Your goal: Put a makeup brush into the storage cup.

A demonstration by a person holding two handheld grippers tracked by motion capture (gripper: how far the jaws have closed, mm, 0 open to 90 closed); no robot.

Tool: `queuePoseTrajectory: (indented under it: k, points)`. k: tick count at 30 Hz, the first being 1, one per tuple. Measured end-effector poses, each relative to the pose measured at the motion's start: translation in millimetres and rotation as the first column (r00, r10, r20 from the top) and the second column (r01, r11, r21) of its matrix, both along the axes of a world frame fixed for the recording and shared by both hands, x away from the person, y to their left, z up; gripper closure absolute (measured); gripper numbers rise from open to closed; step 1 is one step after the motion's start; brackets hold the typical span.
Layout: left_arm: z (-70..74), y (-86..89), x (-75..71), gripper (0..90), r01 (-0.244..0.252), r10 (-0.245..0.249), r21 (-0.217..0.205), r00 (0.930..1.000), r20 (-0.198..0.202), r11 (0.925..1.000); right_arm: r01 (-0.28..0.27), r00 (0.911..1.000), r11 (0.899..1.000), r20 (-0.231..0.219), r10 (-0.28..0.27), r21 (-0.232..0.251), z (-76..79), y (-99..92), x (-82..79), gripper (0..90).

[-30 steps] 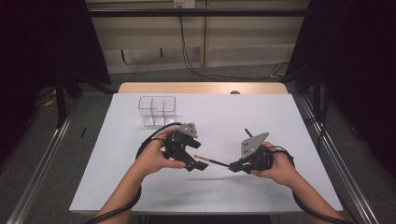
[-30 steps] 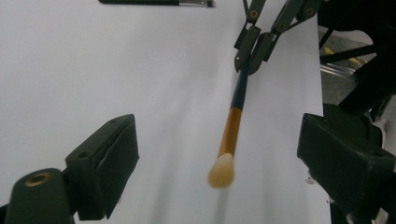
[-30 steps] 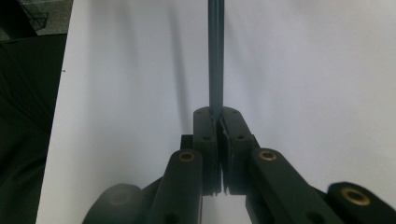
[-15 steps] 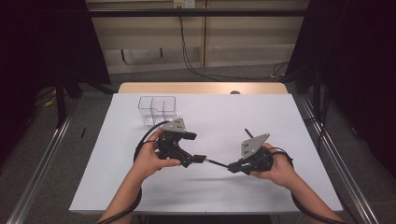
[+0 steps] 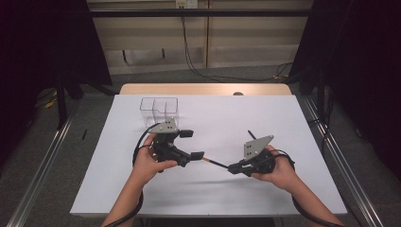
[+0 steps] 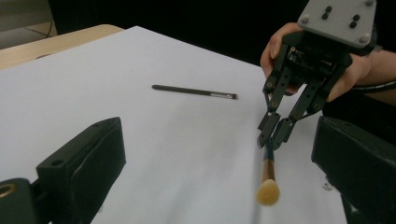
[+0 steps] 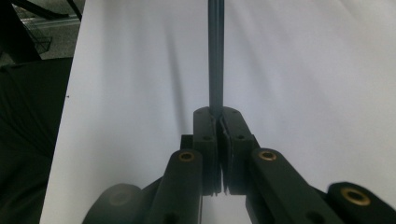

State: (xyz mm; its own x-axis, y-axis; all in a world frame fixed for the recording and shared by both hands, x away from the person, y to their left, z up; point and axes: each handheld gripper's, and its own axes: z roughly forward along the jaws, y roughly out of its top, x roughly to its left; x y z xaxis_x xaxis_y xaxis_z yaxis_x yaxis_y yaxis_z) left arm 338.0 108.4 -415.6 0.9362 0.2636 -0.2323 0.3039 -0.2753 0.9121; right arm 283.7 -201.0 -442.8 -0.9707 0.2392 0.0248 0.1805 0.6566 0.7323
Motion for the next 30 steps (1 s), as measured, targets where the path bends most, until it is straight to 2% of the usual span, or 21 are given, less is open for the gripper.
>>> queuePoseTrajectory:
  k: [9, 12, 21, 23, 30]
  points:
    - [-3.1, 0.3, 0.1, 3.5, -0.014, 0.014, -0.027, 0.9999, -0.002, 0.9995, 0.033, 0.9994, 0.997, 0.008, -0.034, 0.063, 0.5, -2.7, -1.5, 86.0]
    - [-2.5, -0.4, -0.1, 3.8, -0.015, 0.014, -0.047, 0.9999, -0.005, 0.9988, 0.046, 0.9988, 0.995, 0.012, -0.047, 0.086, 1.1, -3.9, -2.2, 86.1]
    - [-2.6, -1.7, -0.8, 3.8, -0.008, 0.008, -0.050, 1.0000, 0.000, 0.9987, 0.082, 0.9957, 0.983, 0.030, -0.088, 0.166, 7.7, -5.5, -3.1, 86.1]
    - [-3.5, -2.1, -0.5, 3.8, -0.006, 0.006, -0.051, 1.0000, -0.004, 0.9987, 0.090, 0.9946, 0.977, 0.032, -0.098, 0.193, 8.9, -4.5, -3.2, 86.1]
    - [-4.0, -4.0, -0.8, 4.6, -0.005, 0.005, -0.064, 1.0000, 0.001, 0.9980, 0.100, 0.9931, 0.967, 0.036, -0.112, 0.235, 9.2, -0.6, -3.2, 86.1]
